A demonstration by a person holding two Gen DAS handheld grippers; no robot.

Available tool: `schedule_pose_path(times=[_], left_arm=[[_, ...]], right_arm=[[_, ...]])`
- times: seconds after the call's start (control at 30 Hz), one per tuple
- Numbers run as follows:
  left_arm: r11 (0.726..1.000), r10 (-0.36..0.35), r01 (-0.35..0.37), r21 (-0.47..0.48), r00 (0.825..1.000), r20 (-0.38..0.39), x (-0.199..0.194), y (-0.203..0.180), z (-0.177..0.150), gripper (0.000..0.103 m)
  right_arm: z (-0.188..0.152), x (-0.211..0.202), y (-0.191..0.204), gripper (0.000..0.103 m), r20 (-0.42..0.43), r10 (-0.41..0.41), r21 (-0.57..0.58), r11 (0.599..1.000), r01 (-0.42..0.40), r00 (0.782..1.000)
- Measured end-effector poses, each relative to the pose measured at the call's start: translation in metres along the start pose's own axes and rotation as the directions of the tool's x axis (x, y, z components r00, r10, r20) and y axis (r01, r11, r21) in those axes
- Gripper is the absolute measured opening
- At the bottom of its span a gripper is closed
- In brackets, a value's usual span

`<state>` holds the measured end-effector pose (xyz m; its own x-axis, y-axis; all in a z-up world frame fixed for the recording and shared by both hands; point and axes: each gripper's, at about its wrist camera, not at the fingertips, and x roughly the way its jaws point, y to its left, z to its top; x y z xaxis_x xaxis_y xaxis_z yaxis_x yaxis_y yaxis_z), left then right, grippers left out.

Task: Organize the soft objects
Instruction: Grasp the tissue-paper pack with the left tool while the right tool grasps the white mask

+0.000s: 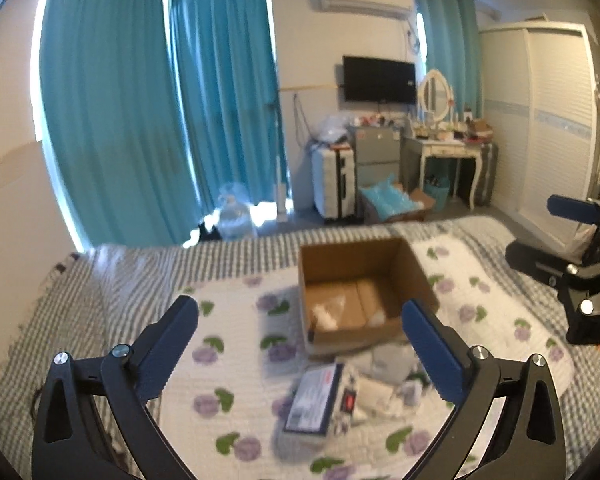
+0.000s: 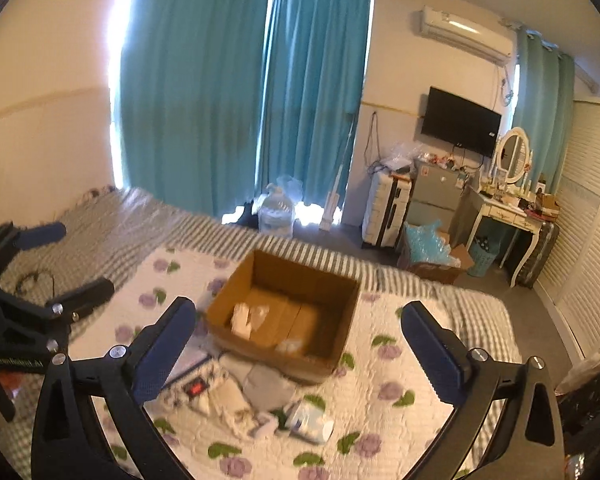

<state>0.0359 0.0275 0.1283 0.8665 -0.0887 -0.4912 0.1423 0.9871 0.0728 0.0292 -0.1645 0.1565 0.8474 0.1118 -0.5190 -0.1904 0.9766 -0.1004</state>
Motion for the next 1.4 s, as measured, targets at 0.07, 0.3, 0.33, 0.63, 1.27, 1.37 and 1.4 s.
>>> schedule_pose_path(times=[0.07,0.3,0.33,0.63,1.27,1.37,1.4], left_arm=[[1.000,-0.002,0.002,0.002,1.000,-0.031,0.004,0.000,-0.019,0.103],[1.000,0.009,-0.011,-0.011,0.987,-0.164,0.048,-0.003,-0.083,0.103],[1.000,0.008,-0.011,-0.016,0.982,-0.188,0.058,-0.002,-0.092,0.103],[0.997,-0.064,0.048,-0.057,0.942,-0.330,0.123,-0.010,-0.148,0.100],[0.987,-0.150,0.123,-0.107,0.944,-0.295,0.134,0.021,-0.157,0.041],[0.985,-0.145,0.112,-0.128,0.945,-0.291,0.130,0.032,-0.153,0.041],[0.985,-0.145,0.111,-0.129,0.945,-0.294,0.129,0.034,-0.152,0.041]], right_arm=[[-0.020,0.011,0.007,0.103,-0.032,0.015,0.001,1.000,-0.015,0.999],[-0.077,0.065,0.026,0.103,-0.154,0.029,0.026,0.999,-0.025,0.988],[-0.087,0.076,0.030,0.103,-0.177,0.033,0.029,0.999,-0.029,0.984],[-0.127,0.149,0.041,0.103,-0.292,0.064,0.062,0.997,-0.048,0.954],[-0.157,0.226,0.066,0.074,-0.445,0.162,0.083,0.987,-0.139,0.881],[-0.159,0.230,0.069,0.070,-0.449,0.140,0.077,0.990,-0.118,0.882],[-0.159,0.230,0.069,0.061,-0.451,0.140,0.081,0.990,-0.116,0.881]])
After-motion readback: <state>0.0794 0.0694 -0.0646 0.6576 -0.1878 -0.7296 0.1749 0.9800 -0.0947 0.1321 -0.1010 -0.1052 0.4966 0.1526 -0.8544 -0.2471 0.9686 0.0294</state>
